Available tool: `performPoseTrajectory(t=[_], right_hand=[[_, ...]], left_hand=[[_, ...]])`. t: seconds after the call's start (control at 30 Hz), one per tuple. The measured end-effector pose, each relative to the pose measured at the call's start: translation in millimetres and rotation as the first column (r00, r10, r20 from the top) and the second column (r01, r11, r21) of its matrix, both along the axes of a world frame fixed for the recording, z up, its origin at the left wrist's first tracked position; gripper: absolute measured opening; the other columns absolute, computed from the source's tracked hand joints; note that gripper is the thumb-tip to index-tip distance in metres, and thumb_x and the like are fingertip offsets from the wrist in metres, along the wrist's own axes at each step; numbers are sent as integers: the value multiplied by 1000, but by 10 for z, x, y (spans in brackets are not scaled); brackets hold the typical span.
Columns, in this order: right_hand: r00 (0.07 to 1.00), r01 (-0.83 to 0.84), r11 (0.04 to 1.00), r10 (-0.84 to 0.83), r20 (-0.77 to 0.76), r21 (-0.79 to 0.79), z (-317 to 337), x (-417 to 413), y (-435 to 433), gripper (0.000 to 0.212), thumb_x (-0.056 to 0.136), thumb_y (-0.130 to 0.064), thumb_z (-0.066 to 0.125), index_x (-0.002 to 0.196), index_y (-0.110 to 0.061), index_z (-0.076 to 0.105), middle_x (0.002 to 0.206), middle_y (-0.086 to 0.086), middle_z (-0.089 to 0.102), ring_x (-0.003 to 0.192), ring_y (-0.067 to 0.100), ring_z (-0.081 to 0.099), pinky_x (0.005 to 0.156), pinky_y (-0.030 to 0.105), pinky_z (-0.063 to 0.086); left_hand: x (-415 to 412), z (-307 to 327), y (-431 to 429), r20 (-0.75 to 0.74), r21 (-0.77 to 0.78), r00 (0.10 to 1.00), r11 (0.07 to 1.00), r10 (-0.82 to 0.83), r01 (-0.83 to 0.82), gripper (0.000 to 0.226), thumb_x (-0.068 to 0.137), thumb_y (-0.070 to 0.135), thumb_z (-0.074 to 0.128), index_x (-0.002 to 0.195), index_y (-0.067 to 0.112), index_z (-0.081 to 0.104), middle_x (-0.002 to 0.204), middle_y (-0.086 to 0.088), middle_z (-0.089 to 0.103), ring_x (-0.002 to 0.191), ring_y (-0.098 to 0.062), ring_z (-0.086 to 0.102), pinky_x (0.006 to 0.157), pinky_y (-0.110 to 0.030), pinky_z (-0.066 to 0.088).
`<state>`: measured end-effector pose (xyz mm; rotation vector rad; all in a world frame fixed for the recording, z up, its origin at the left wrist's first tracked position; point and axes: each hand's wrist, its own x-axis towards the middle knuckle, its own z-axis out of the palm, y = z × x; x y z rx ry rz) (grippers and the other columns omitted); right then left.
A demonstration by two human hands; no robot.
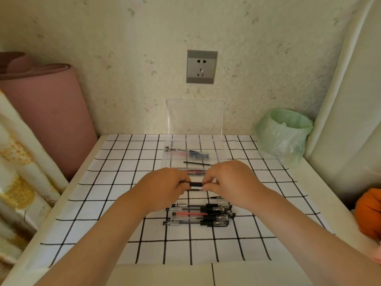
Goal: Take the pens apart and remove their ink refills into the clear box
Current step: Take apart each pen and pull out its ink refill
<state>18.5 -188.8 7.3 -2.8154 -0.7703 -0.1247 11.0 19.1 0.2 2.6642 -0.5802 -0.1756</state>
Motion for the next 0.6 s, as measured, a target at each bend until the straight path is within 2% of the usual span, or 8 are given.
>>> performPoseTrajectory(t=[0.1, 0.17, 0.23, 0.33, 0.4, 0.47, 0.6], right_hand=[[999, 44, 998, -43, -17, 41, 9, -9, -3, 25, 84, -49, 68, 103, -34, 69, 95, -16, 68, 76, 2, 55, 71, 24, 43], [998, 42, 998, -40, -44, 46, -2, -19, -9, 28, 86, -48, 66, 110, -33, 67, 99, -15, 69, 78, 3, 56, 75, 26, 48], [999, 24, 999, -23, -43, 26, -11, -23, -11, 24, 90, -47, 62, 110, -35, 70, 95, -13, 70, 78, 6, 59, 74, 28, 50], [999, 15, 1000, -14, -38, 22, -7, -21, -5, 22, 94, -45, 56, 105, -34, 72, 89, -11, 71, 76, 7, 59, 71, 27, 48], [999, 33, 999, -32, -34, 36, -2, -14, 1, 19, 93, -43, 59, 104, -34, 72, 91, -12, 71, 75, 5, 57, 70, 25, 45], [998, 60, 997, -59, -21, 49, -5, -11, 6, 16, 89, -43, 65, 100, -34, 72, 92, -13, 70, 73, 2, 54, 68, 23, 39], [996, 93, 994, -93, 1, 58, -9, -10, 4, 15, 84, -43, 70, 94, -32, 71, 92, -14, 67, 76, 3, 54, 69, 23, 38]], left_hand=[[5, -2, 10, -18, 6, 1000, 1000, 11, -11, 22, 101, 34, 42, 96, 31, 63, 85, 9, 63, 78, -9, 59, 70, -26, 48], [11, -13, 11, -7, 13, 1000, 1000, 15, -15, 25, 102, 33, 40, 99, 31, 65, 82, 10, 61, 75, -7, 57, 68, -25, 46], [15, -20, 3, 14, 22, 1000, 1000, 18, -18, 26, 102, 33, 40, 99, 31, 65, 82, 12, 60, 75, -4, 55, 65, -23, 43], [16, -16, -4, 48, 19, 999, 1000, 23, -24, 21, 101, 35, 41, 93, 32, 61, 76, 9, 60, 72, -8, 57, 64, -25, 44], [12, -14, 0, 73, 9, 997, 1000, 10, -11, 12, 98, 42, 46, 103, 36, 55, 71, 9, 57, 66, -6, 54, 60, -26, 43], [3, -18, 4, 110, 23, 994, 1000, -24, 22, 20, 94, 49, 51, 112, 43, 46, 69, 10, 53, 62, -4, 50, 57, -25, 40], [11, -30, -19, 159, 54, 987, 998, -38, 30, 8, 98, 44, 45, 105, 40, 50, 71, 8, 56, 65, -7, 52, 56, -22, 38]])
